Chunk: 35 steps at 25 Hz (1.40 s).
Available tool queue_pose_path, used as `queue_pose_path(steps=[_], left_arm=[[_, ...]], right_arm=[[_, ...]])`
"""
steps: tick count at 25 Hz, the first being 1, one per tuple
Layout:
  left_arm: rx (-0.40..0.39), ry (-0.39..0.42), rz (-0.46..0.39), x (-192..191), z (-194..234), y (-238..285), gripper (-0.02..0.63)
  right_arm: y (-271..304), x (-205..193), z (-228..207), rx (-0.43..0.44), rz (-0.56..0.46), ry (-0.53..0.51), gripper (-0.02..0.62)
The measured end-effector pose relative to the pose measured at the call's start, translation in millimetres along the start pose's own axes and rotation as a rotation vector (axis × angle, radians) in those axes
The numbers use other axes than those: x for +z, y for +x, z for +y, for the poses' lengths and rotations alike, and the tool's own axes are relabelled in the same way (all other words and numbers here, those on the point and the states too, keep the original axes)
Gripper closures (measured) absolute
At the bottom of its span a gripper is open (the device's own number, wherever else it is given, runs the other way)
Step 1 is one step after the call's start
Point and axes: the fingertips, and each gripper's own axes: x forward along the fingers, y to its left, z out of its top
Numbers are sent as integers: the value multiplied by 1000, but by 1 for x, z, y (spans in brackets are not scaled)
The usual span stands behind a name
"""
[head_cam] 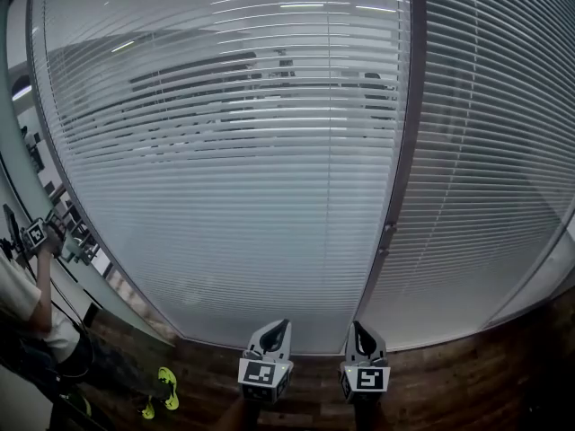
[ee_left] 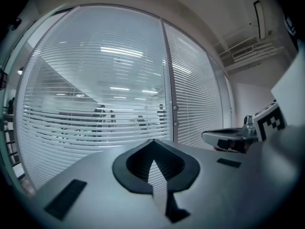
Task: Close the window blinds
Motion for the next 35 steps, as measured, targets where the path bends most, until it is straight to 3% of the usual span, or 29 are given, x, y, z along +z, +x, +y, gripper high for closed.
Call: queue_pose_path(steps=[8, 35], left_arm=[[5, 1, 11, 5, 0, -7, 606], [-37, 5, -28, 5, 57, 108, 606]], right_arm=[[-7, -3, 5, 0, 13, 2, 594], [109, -7, -16, -32, -2, -32, 594]])
